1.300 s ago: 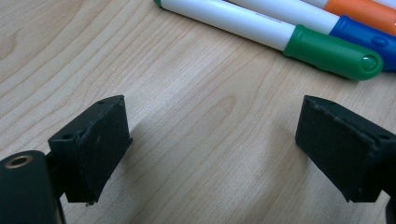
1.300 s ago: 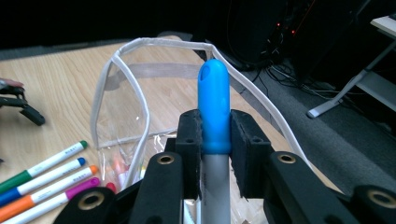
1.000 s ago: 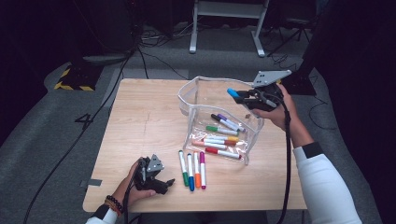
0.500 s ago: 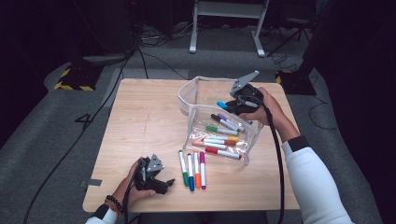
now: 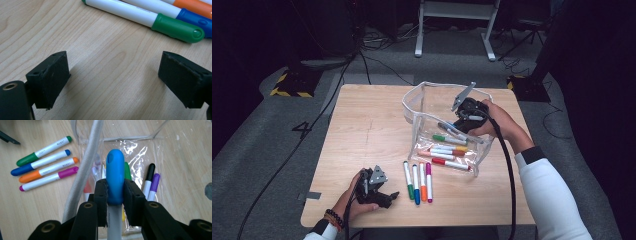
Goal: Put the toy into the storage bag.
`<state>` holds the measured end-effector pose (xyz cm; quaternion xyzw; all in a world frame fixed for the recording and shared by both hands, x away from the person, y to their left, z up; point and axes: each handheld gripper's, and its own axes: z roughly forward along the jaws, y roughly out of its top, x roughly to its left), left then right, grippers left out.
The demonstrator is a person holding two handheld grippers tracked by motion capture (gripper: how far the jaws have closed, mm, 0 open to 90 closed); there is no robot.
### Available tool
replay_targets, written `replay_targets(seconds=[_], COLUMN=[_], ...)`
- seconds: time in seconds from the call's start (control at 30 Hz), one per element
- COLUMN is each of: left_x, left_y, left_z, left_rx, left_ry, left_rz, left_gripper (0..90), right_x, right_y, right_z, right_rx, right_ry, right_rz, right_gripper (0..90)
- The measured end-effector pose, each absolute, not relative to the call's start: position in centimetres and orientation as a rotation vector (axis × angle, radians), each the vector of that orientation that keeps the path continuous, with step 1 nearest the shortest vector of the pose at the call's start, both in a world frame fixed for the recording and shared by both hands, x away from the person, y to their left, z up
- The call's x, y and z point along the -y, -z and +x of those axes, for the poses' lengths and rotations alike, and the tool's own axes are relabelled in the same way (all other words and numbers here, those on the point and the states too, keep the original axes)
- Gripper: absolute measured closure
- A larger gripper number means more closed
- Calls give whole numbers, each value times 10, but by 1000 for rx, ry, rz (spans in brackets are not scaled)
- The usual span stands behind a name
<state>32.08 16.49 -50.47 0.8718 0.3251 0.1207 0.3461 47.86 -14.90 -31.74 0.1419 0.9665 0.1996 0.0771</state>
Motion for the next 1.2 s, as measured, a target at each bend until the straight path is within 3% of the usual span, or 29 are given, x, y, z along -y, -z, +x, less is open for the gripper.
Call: replay_targets(seconds=[0.2,0.53,1.2], left_x=[-165,-165,-165], left_y=[505,505,505], left_z=[321,321,321], left_rx=[-842,-843,-844], left_ry=[-312,-313,-315], left_rz=[2262,2262,2261], left_gripper=[102,102,102], right_x=[153,180,240], right_y=[314,298,280], right_z=[481,470,429], right_rx=[-2803,-2610,-2355], right_ry=[-639,-881,-1039], right_rz=[503,640,702], right_gripper=[574,403,330])
